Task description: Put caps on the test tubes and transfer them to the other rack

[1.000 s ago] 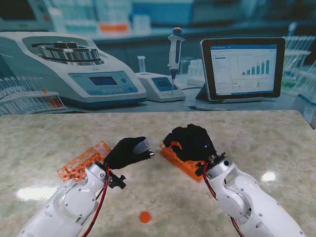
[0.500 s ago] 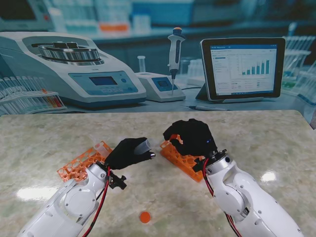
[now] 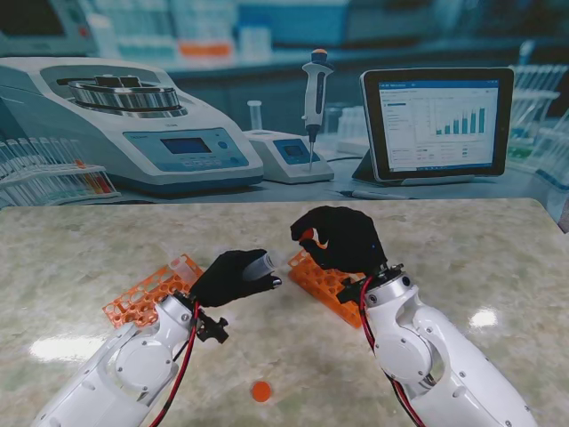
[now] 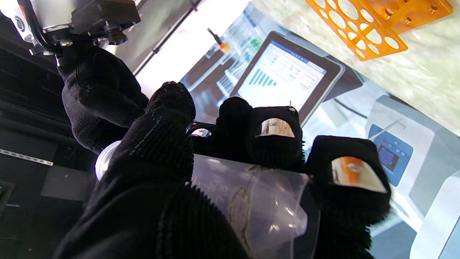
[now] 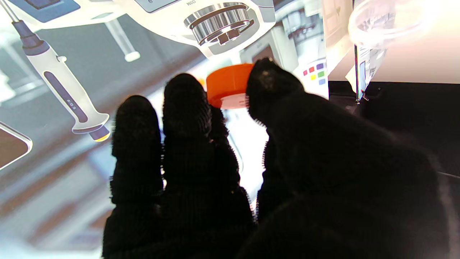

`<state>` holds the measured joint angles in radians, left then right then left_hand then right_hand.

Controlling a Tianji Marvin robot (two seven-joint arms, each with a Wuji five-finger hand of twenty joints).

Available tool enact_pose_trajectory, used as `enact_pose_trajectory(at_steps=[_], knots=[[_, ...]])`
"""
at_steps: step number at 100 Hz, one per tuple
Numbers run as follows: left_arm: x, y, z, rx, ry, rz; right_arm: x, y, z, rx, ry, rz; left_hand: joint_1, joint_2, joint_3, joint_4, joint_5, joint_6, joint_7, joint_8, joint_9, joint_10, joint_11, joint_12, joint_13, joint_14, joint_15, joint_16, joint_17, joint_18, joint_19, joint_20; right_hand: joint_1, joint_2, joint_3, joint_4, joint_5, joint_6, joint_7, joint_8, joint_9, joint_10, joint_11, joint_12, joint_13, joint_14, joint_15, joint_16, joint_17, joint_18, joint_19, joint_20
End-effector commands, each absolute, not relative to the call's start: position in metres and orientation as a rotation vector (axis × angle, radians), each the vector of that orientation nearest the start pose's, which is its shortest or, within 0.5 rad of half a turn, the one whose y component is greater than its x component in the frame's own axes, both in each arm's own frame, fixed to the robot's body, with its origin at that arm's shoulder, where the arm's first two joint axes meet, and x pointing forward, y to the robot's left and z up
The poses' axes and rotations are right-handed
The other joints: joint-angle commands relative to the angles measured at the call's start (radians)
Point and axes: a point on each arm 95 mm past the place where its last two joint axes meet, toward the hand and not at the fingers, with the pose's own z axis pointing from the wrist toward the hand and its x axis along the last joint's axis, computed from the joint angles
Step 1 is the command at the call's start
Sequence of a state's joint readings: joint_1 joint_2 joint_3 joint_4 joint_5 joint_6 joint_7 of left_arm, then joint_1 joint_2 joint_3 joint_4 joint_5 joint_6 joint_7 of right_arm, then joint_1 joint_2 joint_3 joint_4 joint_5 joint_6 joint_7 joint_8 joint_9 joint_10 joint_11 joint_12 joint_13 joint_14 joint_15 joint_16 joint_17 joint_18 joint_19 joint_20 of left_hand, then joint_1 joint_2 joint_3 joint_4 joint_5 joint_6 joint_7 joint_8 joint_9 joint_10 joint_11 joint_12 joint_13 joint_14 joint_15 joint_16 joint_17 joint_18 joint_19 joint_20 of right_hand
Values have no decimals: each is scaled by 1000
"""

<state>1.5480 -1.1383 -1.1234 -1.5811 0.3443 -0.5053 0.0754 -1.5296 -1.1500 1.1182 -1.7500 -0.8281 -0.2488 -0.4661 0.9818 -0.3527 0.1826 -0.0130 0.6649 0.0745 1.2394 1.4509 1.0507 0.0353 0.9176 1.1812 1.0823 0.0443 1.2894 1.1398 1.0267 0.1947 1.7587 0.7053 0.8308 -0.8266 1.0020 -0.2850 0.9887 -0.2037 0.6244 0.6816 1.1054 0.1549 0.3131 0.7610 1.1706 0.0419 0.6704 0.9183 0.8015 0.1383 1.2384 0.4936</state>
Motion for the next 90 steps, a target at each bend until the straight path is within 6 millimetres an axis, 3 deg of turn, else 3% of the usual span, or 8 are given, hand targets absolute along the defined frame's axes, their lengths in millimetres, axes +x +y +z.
enact_pose_trajectory(at_steps=[1, 90], knots=[[375, -64, -302, -1407, 1252, -2479, 376, 77, -226, 860, 1004, 2230, 31, 45, -2, 16, 29, 21, 78, 53, 23, -51, 5, 17, 43, -40, -10, -7, 42, -31, 87, -26, 151, 39, 168, 60, 32, 13, 17, 24, 132, -156, 140, 31, 26, 5, 16, 18, 7, 9, 29, 2], [372, -63, -300, -1382, 1252, -2494, 377, 93, -233, 906, 1010, 2272, 29, 46, -3, 14, 29, 21, 78, 53, 23, -53, 2, 18, 42, -38, -14, -5, 41, -24, 77, -27, 151, 42, 168, 61, 32, 15, 17, 25, 131, -151, 140, 30, 26, 8, 16, 20, 8, 10, 27, 12]])
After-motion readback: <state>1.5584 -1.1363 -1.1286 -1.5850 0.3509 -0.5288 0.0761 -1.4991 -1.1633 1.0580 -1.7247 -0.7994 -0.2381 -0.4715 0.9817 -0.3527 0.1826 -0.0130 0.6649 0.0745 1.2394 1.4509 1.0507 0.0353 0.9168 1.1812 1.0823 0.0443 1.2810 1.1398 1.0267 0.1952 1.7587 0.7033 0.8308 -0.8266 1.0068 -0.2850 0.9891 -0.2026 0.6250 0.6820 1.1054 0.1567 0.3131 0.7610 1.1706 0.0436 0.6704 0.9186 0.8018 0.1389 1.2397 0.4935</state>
